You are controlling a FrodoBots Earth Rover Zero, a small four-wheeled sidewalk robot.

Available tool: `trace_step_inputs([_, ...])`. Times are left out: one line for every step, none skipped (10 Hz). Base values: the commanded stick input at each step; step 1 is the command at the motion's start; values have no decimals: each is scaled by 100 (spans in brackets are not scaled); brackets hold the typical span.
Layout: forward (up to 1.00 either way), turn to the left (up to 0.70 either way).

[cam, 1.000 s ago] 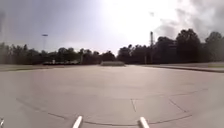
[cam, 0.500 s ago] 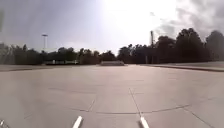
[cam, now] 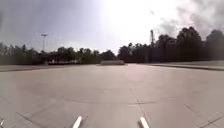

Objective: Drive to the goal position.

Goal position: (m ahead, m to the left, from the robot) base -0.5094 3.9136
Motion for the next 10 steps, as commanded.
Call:
trace_step_inputs([99,39])
trace_step_inputs([99,39])
trace_step_inputs([99,39])
trace_step_inputs([99,39])
trace_step_inputs([99,38])
trace_step_inputs([99,36])
trace_step_inputs([99,2])
trace_step_inputs([99,1])
trace_step_inputs([99,1])
trace_step_inputs([99,1])
